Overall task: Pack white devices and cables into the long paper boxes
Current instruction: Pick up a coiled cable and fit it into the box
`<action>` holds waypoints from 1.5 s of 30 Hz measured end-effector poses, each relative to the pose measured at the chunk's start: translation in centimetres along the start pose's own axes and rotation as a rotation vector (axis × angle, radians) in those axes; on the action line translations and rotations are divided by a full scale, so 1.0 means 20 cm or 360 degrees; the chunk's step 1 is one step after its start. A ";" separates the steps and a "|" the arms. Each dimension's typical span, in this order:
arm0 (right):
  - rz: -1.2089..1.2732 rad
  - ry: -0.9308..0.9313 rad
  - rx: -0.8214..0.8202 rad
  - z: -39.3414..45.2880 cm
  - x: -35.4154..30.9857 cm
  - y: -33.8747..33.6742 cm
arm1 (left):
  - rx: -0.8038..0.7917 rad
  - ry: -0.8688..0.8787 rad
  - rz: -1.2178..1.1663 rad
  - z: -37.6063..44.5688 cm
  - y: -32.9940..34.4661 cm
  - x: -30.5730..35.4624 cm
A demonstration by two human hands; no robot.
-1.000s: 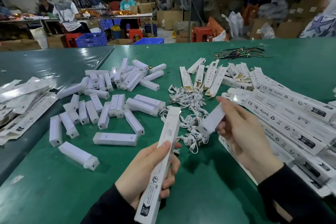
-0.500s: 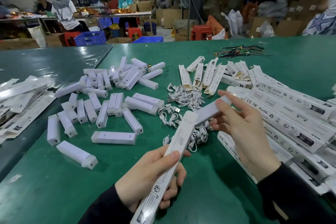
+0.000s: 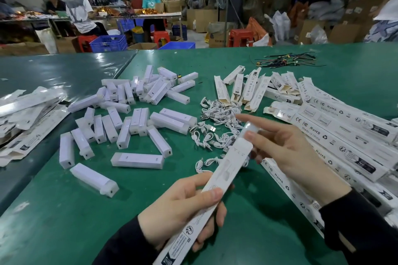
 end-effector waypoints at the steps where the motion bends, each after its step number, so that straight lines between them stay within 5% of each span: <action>1: -0.0010 0.0008 -0.0075 -0.01 0.01 0.04 | 0.0022 0.0026 -0.0001 0.00 -0.01 0.01; 4: 0.0107 0.0153 -0.0224 -0.01 0.06 0.14 | 0.0115 0.0087 0.0023 0.00 -0.03 0.02; 8: 0.0392 0.0129 -0.0030 0.00 0.07 0.16 | 0.0246 0.0209 0.0124 0.02 -0.06 0.03; 13: 0.0089 0.0033 -0.0128 -0.02 0.04 0.20 | 0.0327 0.0275 0.0201 0.02 -0.05 0.04; 19: -0.0068 0.0075 -0.0215 -0.03 0.08 0.23 | 0.0250 0.0155 0.0137 0.03 0.00 0.01; 26: 0.0451 0.0195 -0.0541 -0.04 0.07 0.26 | -0.0051 0.0032 -0.0413 -0.01 0.04 0.07; 31: 0.0522 0.0174 -0.0091 0.02 0.11 0.16 | 0.0040 0.0097 -0.0517 0.02 -0.02 0.07; 34: -0.0109 0.0034 0.0299 0.02 0.11 0.05 | 0.0353 0.0148 -0.0500 0.03 -0.12 0.09; 38: -0.1535 -0.0133 -0.0055 -0.01 0.12 0.16 | 0.0598 0.0251 -0.0552 0.01 -0.19 0.10; 45: -0.1669 0.0019 -0.0179 -0.02 0.16 0.19 | 0.0913 0.0222 -0.0541 -0.02 -0.28 0.09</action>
Point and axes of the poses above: each hand's wrist, its own z-axis towards the middle knuckle, its own y-axis out of the palm, x = y × z, the point moved 7 cm from there along z, towards the middle knuckle, and after that the axes turned 4 degrees about y, right-handed, at the moved point
